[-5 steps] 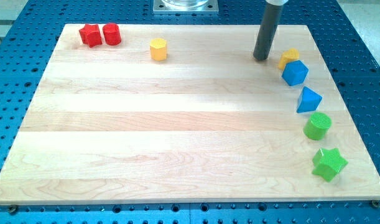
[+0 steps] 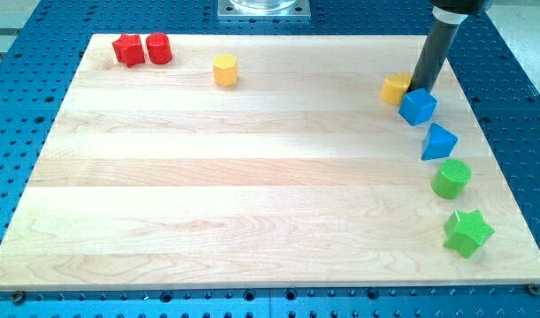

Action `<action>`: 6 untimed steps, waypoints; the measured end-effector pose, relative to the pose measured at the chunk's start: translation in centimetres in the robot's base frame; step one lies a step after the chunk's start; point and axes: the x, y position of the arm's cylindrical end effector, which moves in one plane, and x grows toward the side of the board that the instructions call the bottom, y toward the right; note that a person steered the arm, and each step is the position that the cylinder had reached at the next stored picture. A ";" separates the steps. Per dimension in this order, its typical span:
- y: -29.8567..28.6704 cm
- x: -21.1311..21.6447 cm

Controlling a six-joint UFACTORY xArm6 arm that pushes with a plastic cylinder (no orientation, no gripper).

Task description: Adjust the heart and the cube in the line of the blocks

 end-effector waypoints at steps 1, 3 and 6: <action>0.4 1.5; -0.5 -6.6; -7.3 -1.4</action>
